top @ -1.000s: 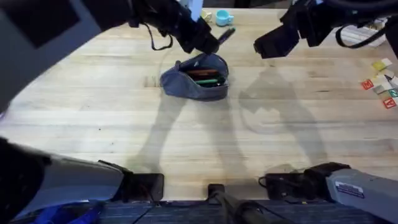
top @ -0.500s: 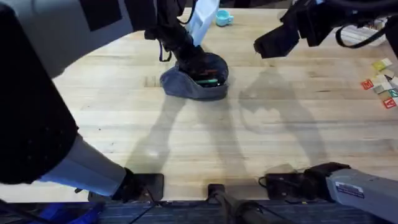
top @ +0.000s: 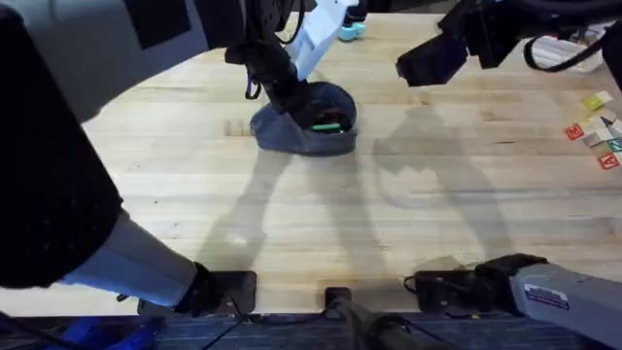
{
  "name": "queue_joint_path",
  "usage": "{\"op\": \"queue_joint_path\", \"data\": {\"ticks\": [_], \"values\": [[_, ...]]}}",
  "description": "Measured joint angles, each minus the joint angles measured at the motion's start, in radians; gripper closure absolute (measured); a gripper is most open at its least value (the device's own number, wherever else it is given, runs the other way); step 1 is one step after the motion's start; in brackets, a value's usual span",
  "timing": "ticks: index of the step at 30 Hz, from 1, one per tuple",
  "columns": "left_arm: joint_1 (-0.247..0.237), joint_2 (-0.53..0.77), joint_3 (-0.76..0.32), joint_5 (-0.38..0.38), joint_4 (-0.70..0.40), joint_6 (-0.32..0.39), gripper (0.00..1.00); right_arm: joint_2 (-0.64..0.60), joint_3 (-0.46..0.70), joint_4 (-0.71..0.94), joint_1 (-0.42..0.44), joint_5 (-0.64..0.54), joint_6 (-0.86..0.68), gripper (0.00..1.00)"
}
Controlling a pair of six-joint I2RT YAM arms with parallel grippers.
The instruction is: Unzip the bag, pick up the pens from the table one at a time and place them inside, then zip the bag closed.
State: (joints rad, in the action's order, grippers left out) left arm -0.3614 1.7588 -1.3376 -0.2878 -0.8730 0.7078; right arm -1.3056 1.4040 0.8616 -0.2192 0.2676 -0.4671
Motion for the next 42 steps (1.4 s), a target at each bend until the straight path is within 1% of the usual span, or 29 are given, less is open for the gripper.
{"op": "queue_joint_path", "data": {"ticks": [1,2,3,4,5,12,15,18,21,25,28,31,35,38,39,40,42], "values": [[0.000,0.000,0.000,-0.001,0.000,0.000,0.404,0.000,0.000,0.000,0.000,0.000,0.000,0.005],[0.000,0.000,0.000,-0.003,0.000,0.000,0.235,0.000,0.000,0.000,0.000,0.000,0.000,0.005],[0.000,0.000,0.000,-0.003,0.001,0.000,0.096,0.000,0.000,0.000,0.000,0.000,0.000,0.005],[0.000,0.000,0.000,-0.004,0.001,0.000,0.032,0.000,0.000,0.000,0.000,0.000,0.000,0.005],[0.000,0.000,0.000,-0.003,0.001,0.000,0.015,0.000,0.000,0.000,0.000,0.000,0.000,0.005],[0.000,-0.023,0.000,-0.001,-0.008,-0.001,0.008,0.000,0.000,0.000,0.000,0.000,0.000,0.005],[0.005,-0.076,0.000,0.004,-0.037,0.005,0.007,0.000,0.000,0.000,0.000,0.008,0.000,0.005],[0.029,-0.145,0.000,0.005,-0.060,0.022,0.007,0.000,0.000,0.000,0.000,0.043,0.000,0.005],[0.075,-0.205,0.000,0.004,-0.061,0.034,0.007,0.000,0.000,0.000,0.001,0.087,0.001,0.005],[0.162,-0.252,0.000,-0.010,-0.111,0.071,0.007,-0.001,0.000,-0.008,0.000,0.141,0.038,0.005],[0.238,-0.261,0.000,-0.034,-0.142,0.117,0.007,-0.013,0.000,-0.019,-0.003,0.165,0.082,0.005],[0.304,-0.261,0.000,-0.051,-0.153,0.143,0.007,-0.041,0.000,-0.029,-0.018,0.176,0.116,0.005],[0.374,-0.261,0.000,-0.075,-0.180,0.172,0.007,-0.073,0.000,-0.063,-0.058,0.184,0.135,0.004],[0.411,-0.261,0.000,-0.087,-0.229,0.252,0.007,-0.082,0.000,-0.094,-0.091,0.189,0.147,0.005],[0.423,-0.261,0.000,-0.093,-0.246,0.296,0.006,-0.085,0.000,-0.102,-0.099,0.190,0.150,0.005],[0.455,-0.261,0.012,-0.116,-0.290,0.461,0.006,-0.099,0.000,-0.124,-0.122,0.194,0.172,0.005],[0.472,-0.261,0.030,-0.124,-0.294,0.542,0.006,-0.114,0.000,-0.123,-0.132,0.197,0.190,0.005]]}}
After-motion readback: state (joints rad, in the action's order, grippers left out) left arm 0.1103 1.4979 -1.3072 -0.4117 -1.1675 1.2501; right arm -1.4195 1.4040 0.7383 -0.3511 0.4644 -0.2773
